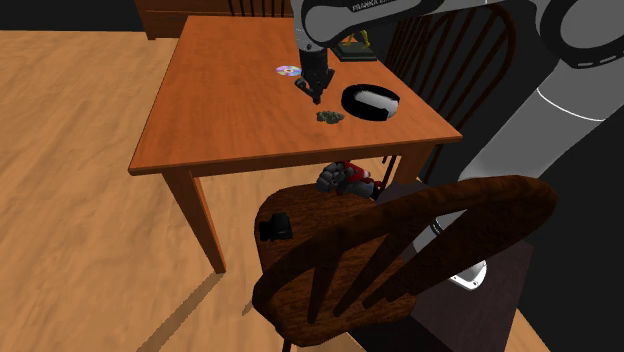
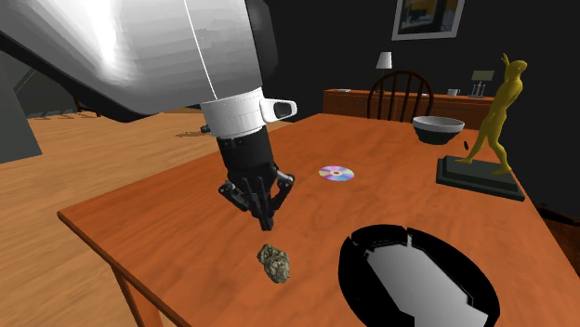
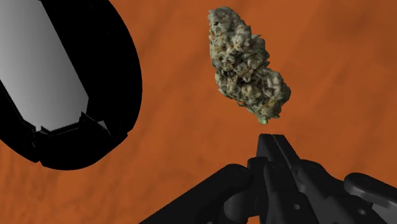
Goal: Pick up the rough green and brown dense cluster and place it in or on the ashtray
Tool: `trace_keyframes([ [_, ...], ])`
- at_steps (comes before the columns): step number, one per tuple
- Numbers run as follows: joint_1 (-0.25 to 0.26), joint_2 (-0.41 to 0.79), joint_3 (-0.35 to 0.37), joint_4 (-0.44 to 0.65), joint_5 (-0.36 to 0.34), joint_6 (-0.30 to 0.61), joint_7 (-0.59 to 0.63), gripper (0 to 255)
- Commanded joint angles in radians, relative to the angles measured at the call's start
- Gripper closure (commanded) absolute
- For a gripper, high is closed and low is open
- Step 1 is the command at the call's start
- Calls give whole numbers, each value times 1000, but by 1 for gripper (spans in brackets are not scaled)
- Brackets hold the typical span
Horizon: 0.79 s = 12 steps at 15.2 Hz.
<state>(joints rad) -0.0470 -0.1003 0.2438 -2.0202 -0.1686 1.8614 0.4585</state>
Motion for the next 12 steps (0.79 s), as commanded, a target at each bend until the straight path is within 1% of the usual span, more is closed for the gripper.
trace_keyframes([
  [1, 0, 0, 0, 0, 0, 0, 0, 255],
  [3, 0, 0, 0, 0, 0, 0, 0, 255],
  [4, 0, 0, 0, 0, 0, 0, 0, 0],
  [6, -5, -92, -50, -111, 115, 47, -246, 0],
  [8, 2, -157, -113, -190, 210, 58, -478, 0],
  [12, 7, -146, -115, -234, 209, 113, -477, 0],
])
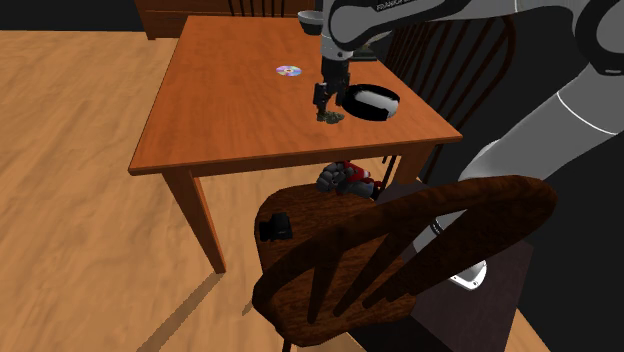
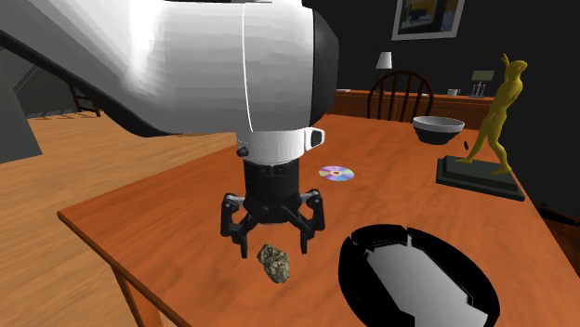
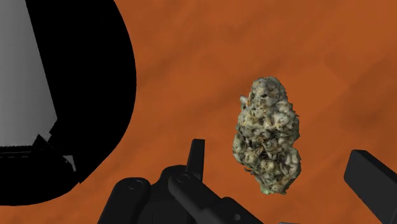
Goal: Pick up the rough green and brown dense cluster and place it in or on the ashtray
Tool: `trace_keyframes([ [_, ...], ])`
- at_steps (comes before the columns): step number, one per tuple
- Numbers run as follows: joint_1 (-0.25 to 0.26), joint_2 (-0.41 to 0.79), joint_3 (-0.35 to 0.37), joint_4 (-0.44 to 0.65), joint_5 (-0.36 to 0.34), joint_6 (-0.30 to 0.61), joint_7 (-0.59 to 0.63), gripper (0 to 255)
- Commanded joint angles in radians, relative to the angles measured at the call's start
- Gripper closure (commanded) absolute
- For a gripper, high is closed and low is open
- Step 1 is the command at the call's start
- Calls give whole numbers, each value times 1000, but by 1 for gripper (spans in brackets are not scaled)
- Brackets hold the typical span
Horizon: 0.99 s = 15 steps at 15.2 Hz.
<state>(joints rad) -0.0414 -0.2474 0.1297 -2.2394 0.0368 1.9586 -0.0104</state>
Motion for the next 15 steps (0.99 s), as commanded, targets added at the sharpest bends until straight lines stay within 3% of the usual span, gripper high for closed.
trace_keyframes([
  [1, 1, 5, -1, -25, 4, 30, -8, 0],
  [12, 2, 14, 1, -51, 3, 65, -7, 0],
  [13, 2, 14, 1, -51, 3, 65, -7, 255],
  [15, 2, 14, 1, -51, 3, 65, -7, 255],
])
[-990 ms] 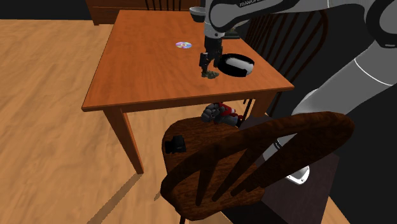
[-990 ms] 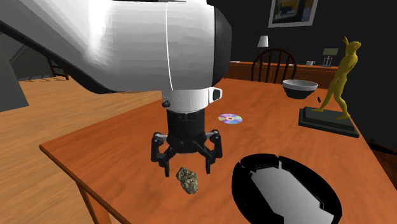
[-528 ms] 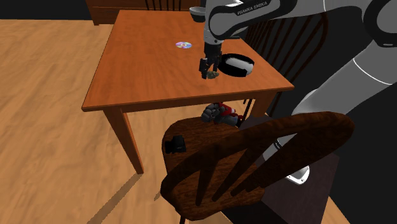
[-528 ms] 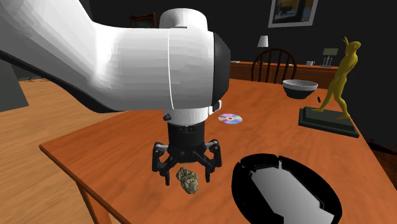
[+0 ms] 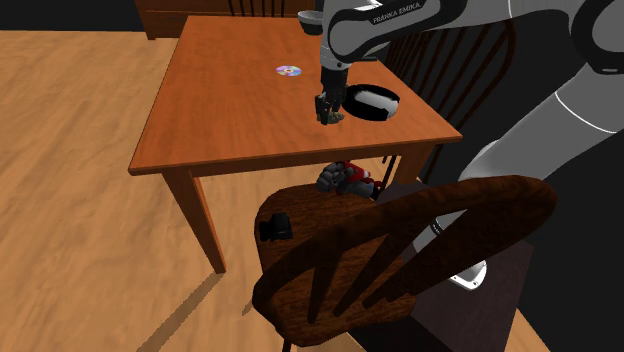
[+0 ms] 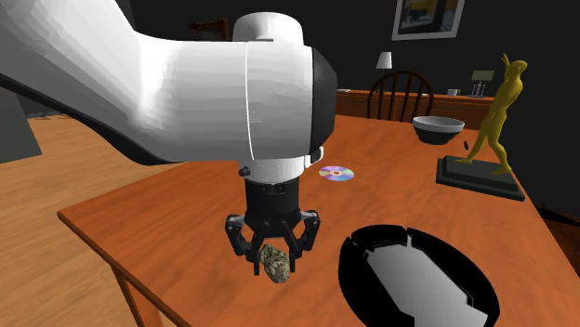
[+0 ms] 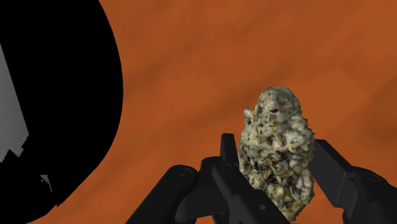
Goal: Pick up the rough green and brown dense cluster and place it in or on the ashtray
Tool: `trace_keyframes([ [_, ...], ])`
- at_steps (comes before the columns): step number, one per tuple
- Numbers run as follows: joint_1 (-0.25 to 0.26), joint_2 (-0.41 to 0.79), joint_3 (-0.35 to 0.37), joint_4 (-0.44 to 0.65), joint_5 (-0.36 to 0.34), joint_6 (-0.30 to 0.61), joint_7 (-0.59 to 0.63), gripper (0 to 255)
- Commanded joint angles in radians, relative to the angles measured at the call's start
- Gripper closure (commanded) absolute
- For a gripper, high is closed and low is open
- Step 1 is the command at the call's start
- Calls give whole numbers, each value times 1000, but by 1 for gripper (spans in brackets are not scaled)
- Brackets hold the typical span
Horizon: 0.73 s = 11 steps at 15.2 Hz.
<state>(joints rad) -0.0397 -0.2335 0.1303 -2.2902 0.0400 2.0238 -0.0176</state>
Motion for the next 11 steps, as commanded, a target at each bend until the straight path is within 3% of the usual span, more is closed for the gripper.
trace_keyframes([
  [1, 0, 0, 0, 0, 0, 0, 0, 255],
  [7, 0, 0, 0, 0, 0, 0, 0, 255],
  [11, 0, -16, -2, 39, 1, -55, -1, 255],
])
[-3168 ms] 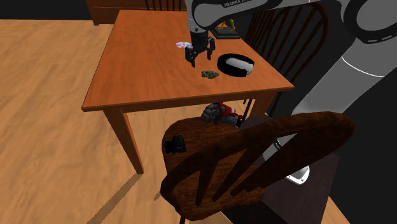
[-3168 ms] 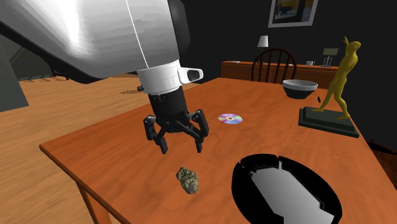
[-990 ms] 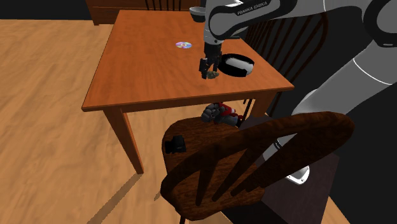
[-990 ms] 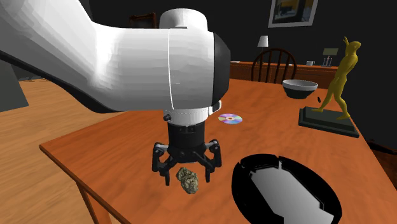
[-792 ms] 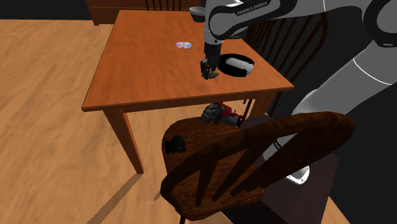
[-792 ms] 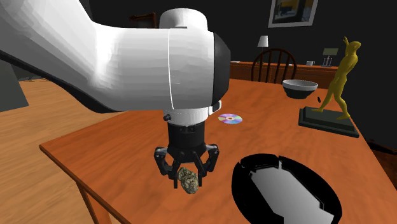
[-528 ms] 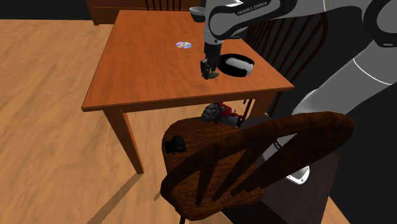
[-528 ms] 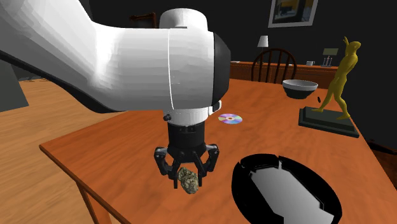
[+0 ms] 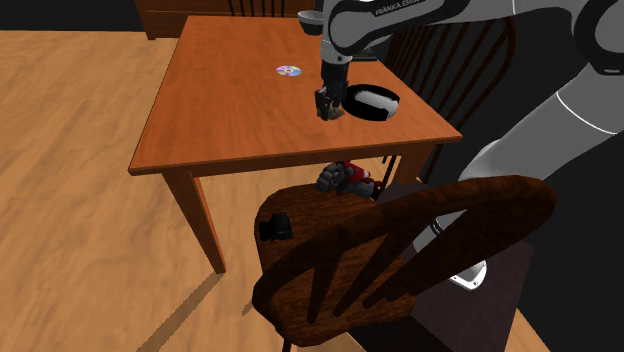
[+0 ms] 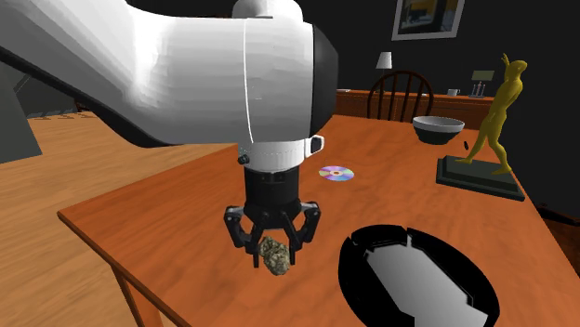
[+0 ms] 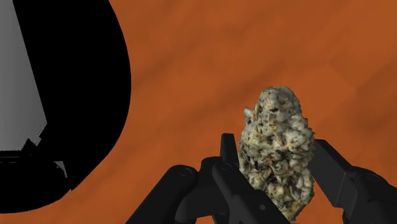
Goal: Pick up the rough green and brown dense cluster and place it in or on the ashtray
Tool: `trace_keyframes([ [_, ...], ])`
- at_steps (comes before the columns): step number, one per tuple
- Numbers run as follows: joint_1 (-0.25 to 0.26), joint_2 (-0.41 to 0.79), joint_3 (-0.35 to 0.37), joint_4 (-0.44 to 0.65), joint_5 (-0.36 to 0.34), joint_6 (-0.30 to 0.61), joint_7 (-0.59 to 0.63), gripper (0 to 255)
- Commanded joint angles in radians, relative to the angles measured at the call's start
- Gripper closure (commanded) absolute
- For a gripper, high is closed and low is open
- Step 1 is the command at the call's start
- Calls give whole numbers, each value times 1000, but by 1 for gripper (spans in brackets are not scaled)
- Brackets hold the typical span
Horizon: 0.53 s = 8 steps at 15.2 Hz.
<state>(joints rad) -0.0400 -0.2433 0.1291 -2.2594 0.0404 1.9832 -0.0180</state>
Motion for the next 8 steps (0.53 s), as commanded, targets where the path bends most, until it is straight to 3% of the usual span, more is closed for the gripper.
trace_keyframes([
  [1, 0, -10, -1, 18, 0, -28, -1, 255],
  [8, -1, -28, -4, 95, 1, -124, -1, 255],
])
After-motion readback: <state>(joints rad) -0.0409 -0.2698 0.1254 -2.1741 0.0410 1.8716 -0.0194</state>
